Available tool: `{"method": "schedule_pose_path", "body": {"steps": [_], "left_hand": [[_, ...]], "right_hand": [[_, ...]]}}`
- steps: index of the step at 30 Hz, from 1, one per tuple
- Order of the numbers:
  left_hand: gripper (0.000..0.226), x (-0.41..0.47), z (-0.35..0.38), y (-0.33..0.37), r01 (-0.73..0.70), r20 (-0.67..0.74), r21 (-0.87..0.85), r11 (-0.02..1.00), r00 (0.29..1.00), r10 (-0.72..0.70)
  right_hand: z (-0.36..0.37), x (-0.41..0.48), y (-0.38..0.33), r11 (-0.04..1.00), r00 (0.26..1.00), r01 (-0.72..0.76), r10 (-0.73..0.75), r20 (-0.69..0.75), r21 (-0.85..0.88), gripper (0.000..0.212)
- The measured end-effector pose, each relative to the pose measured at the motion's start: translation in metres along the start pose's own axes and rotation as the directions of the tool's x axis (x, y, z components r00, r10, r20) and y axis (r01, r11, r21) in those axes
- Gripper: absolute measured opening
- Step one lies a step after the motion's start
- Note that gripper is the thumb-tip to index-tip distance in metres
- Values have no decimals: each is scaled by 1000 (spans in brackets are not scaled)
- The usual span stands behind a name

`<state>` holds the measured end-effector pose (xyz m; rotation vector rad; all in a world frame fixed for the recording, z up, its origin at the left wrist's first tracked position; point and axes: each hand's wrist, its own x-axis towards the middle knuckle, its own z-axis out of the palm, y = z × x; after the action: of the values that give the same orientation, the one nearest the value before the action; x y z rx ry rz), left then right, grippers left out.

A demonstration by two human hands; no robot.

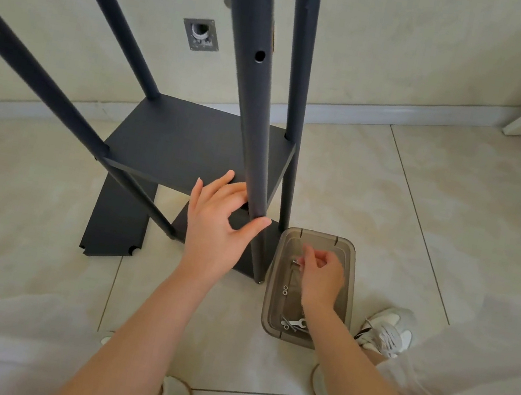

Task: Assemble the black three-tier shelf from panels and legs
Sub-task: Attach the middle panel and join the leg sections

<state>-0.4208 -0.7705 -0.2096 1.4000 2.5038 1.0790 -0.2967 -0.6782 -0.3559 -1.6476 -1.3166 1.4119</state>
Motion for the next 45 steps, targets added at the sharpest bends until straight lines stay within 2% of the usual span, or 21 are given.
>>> {"method": "schedule_pose_path", "body": {"steps": [3,6,11,15,30,36,39,45], "left_hand": [[32,0,0,1,23,3,-31,999,1000,-22],[32,1,-1,3,29,-3,-62,998,1000,-29],[30,2,-4,0,40,-47,-85,996,998,-44],[31,-3,-10,-4,37,-74,-90,995,996,-43],[31,2,-56,-1,139,-113,-74,988,983,-147],[28,-1,-89,-4,256,-163,-289,922,936,-311],[40,-5,-111,-7,288,-169,-327,900,919,-356],[54,-15,-139,-18,258,-220,-355,899,911,-349]], "right_hand": [[12,-18,-43,987,996,58,-66,55,148,12],[29,-30,-73,978,989,74,-97,115,194,15],[46,-41,-82,990,960,25,-63,274,138,28],[51,-49,-80,989,930,43,-91,356,140,28],[56,-75,-106,979,847,164,-202,493,119,17],[68,-89,-129,963,768,226,-269,581,147,15],[75,-98,-139,960,727,232,-278,628,157,14],[88,-123,-150,928,629,349,-336,701,131,17]]}}
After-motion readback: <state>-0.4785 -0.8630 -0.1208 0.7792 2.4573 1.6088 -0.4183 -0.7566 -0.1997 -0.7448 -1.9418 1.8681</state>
